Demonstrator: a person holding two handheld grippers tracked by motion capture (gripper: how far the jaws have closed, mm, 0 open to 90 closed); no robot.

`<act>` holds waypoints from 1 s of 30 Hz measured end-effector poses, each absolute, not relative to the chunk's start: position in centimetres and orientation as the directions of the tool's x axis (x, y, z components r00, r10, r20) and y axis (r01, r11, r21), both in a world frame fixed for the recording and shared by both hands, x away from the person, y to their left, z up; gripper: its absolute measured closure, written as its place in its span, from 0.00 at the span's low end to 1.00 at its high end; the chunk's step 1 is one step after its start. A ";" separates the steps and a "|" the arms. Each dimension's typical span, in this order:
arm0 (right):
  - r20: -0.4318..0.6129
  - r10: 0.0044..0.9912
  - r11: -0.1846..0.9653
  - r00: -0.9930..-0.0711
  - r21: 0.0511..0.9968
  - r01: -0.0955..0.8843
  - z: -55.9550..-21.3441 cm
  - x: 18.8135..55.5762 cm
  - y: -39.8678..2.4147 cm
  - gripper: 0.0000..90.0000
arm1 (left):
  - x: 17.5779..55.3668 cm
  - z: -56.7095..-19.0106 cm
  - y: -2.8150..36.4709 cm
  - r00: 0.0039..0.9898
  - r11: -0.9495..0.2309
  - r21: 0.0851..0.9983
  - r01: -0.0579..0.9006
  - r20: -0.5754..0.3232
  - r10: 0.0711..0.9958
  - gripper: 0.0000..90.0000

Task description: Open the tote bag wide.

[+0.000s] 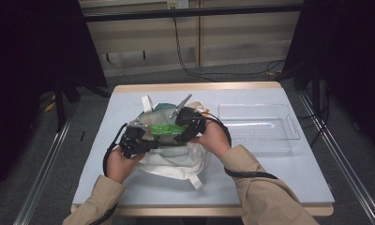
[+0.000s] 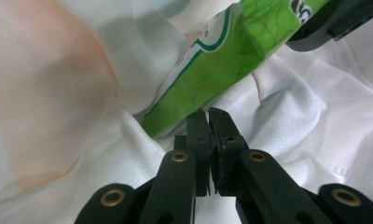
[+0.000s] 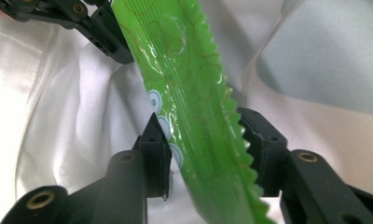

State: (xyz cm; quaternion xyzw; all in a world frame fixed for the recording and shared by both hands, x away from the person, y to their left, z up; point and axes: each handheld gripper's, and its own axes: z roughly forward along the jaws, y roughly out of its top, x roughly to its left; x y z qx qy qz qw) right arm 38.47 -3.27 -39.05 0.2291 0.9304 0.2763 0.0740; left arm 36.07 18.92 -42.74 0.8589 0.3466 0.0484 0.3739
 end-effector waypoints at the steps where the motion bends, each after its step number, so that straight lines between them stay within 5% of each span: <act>1: -0.015 0.468 0.748 -0.883 0.540 0.387 -39.0 38.4 -3.2 0.69 | 36.1 -42.7 19.0 0.758 -0.486 0.673 0.557 -0.175 0.628 0.96; 12: -0.124 0.408 0.828 -0.905 0.468 0.309 -38.1 38.1 -2.5 0.82 | 36.2 -42.7 19.4 0.757 -0.459 0.690 0.559 -0.201 0.621 0.75; 19: -0.102 0.397 0.828 -0.912 0.469 0.308 -37.6 38.6 -2.8 0.83 | 36.2 -42.7 19.5 0.744 -0.446 0.696 0.563 -0.192 0.640 0.43; 30: -0.051 0.397 0.808 -0.916 0.492 0.323 -35.4 38.9 -3.7 0.83 | 36.2 -42.8 19.4 0.759 -0.481 0.696 0.533 -0.142 0.635 0.22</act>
